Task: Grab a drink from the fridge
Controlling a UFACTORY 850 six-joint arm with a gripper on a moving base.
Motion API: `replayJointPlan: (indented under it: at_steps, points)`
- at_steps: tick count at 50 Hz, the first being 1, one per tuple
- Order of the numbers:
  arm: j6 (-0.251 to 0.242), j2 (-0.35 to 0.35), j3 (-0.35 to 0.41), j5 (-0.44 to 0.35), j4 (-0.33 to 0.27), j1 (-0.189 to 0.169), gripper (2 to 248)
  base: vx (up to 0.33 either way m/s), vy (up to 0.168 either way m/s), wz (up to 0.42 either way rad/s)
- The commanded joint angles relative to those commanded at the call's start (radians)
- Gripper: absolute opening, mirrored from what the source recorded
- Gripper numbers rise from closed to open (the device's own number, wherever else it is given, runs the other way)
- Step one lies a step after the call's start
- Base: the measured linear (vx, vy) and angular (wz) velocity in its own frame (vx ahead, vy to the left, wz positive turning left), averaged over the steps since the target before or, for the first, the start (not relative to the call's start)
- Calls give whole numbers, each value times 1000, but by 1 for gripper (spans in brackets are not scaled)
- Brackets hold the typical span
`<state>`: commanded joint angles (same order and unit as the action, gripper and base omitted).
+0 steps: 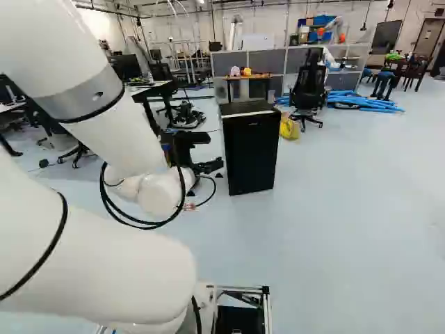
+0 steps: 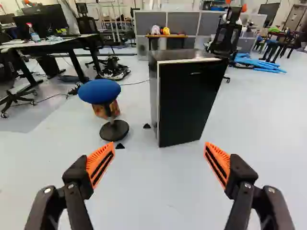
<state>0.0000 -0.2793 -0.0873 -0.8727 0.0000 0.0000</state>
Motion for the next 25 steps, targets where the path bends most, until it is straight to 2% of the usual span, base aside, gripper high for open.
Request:
replayJointPlan:
  at_steps: [11, 25]
  points:
    - [0, 0, 0, 0, 0, 0, 247, 27, 1, -1]
    - [0, 0, 0, 0, 0, 0, 247, 136, -5, -10]
